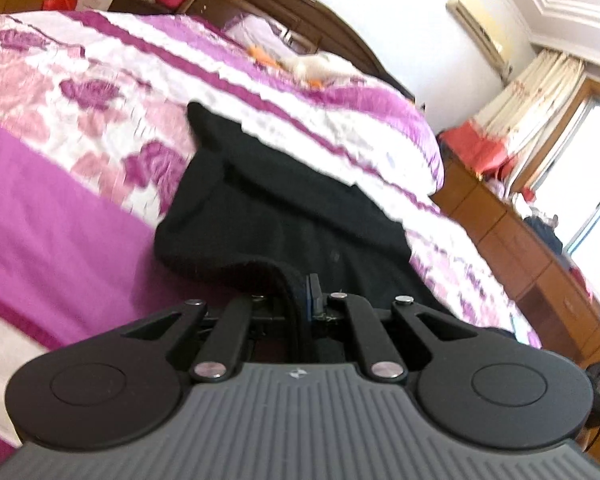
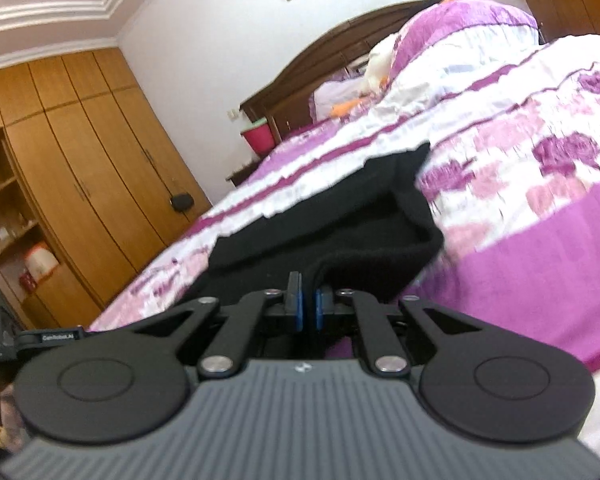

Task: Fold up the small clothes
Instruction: 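Lift the hem with both grippers, fold it toward the collar, release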

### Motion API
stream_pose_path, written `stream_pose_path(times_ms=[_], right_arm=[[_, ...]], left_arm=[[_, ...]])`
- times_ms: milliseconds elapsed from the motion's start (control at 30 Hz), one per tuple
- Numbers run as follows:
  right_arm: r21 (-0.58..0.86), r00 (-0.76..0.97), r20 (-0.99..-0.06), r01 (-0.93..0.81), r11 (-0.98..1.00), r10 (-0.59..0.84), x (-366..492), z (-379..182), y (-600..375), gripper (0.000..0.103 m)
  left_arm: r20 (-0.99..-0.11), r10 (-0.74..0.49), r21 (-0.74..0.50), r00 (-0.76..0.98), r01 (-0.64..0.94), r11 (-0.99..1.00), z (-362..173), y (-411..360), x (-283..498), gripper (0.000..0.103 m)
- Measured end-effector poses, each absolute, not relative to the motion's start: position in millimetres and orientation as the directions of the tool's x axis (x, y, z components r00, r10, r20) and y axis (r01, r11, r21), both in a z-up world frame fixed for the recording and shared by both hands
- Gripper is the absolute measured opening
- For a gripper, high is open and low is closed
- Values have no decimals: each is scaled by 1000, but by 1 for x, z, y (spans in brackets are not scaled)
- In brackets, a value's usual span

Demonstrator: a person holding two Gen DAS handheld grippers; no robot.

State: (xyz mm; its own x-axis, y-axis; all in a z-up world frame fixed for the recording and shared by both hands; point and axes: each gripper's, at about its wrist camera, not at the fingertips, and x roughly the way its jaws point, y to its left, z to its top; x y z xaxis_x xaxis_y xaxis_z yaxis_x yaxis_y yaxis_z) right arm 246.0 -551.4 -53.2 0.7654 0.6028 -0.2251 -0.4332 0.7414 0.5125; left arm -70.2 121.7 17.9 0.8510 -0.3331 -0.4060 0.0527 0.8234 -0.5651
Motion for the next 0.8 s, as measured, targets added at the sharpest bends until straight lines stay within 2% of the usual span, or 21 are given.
stream_pose_path(times_ms=[367,567,800], right_arm=[[524,841,-80,-421,741,535,298,-4,-548,8],[537,873,-45,-388,749,485,345,14,-542,8],[511,892,-51,-364,779,450,403,19,-529,8]], left_arm=[[-261,-221,-603,940,20,798,91,124,-29,7],[-255,-153,-592,955,-29,805,115,123,22,7],[-285,-96,-584,954,-93,806,116,126,92,7]])
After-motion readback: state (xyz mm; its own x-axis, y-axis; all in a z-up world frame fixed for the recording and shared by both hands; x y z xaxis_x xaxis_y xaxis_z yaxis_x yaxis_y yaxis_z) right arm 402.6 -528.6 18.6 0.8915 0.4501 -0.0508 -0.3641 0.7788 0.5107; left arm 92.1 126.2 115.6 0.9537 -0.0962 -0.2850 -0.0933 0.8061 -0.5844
